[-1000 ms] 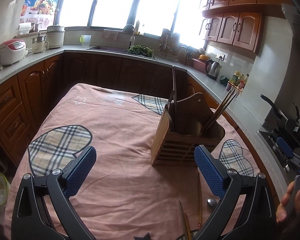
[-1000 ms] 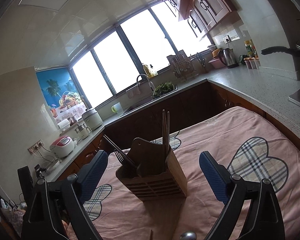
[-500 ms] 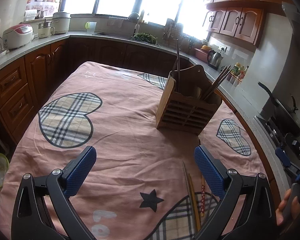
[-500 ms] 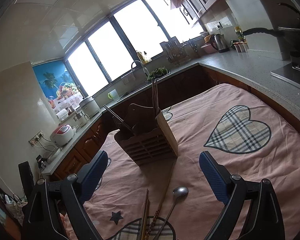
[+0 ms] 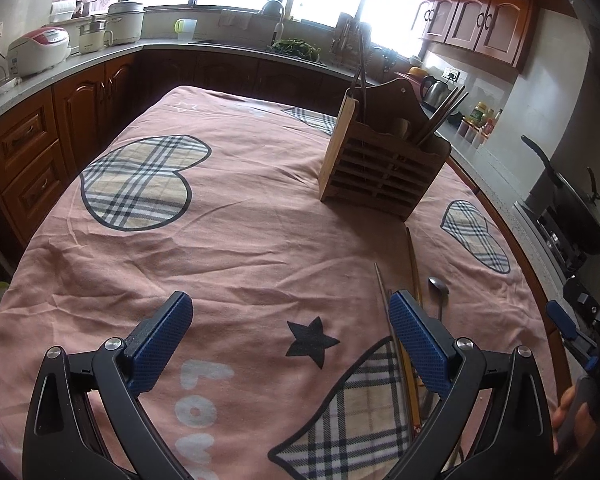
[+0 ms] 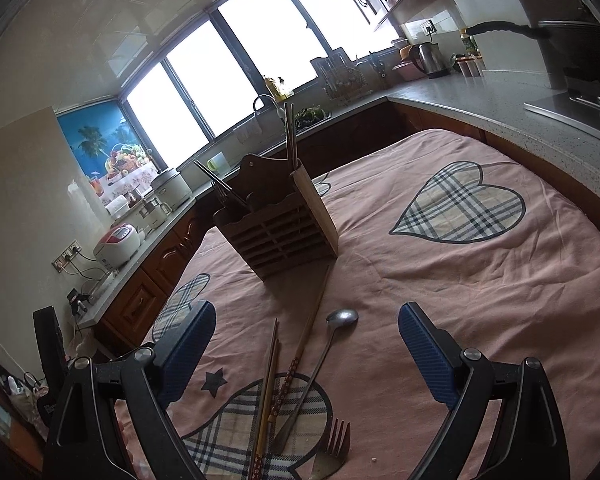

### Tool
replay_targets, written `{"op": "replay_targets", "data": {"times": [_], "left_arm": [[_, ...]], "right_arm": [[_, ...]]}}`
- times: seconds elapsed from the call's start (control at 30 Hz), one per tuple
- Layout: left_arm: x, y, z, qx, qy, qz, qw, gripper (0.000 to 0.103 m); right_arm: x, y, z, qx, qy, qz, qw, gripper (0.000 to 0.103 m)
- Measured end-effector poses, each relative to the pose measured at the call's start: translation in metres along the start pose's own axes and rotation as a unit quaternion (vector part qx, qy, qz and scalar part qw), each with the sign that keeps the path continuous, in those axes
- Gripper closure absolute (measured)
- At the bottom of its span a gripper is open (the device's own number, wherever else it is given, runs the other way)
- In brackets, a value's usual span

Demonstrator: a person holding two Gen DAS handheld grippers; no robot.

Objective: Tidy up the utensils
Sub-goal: 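Move both open tools back down to the remaining utensils on the cloth, then close the right tool on a wooden chopstick while the left tool grasps another chopstick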

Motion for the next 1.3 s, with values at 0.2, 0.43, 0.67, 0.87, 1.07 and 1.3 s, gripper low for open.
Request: {"op": "replay_targets", "data": {"times": [0.2, 0.43, 0.67, 0.87, 1.07, 1.3], "left_arm": [[-0.004, 0.007, 0.004, -0.005, -0.009, 0.008, 0.9999, 0.003], [-0.003, 0.019, 0.013, -0.009, -0.02, 0.022, 0.9995, 0.003], [-0.001, 0.029, 0.026, -0.01, -0.034, 0.035, 0.9988, 0.003], [0.004, 0.039, 0.041, -0.01, -0.041, 0.045, 0.9981, 0.003], [0.012, 0.061, 0.059, -0.03, -0.057, 0.067, 0.9957, 0.012], [0.017, 0.09, 0.087, -0.042, -0.079, 0.102, 0.9908, 0.019]], "right_arm": [[-0.009, 0.007, 0.005, -0.001, -0.015, 0.01, 1.0, 0.009], [-0.011, 0.012, 0.009, -0.004, -0.022, 0.015, 1.0, 0.009], [-0.013, 0.017, 0.019, -0.007, -0.033, 0.018, 0.999, 0.009], [-0.01, 0.021, 0.035, -0.007, -0.05, 0.022, 0.998, 0.009], [-0.003, 0.027, 0.061, -0.003, -0.077, 0.023, 0.997, 0.022], [0.006, 0.036, 0.11, -0.008, -0.127, 0.018, 0.992, 0.047]]}}
Point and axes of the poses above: each gripper's, at about its wrist camera, not at the fingertips, and z roughly the way its jaws point, y to its right, x to its top, the point moved 4 cm from there along z, roughly the way its jaws point, and after that the axes turned 9 degrees about x, right-handed, at the moved point
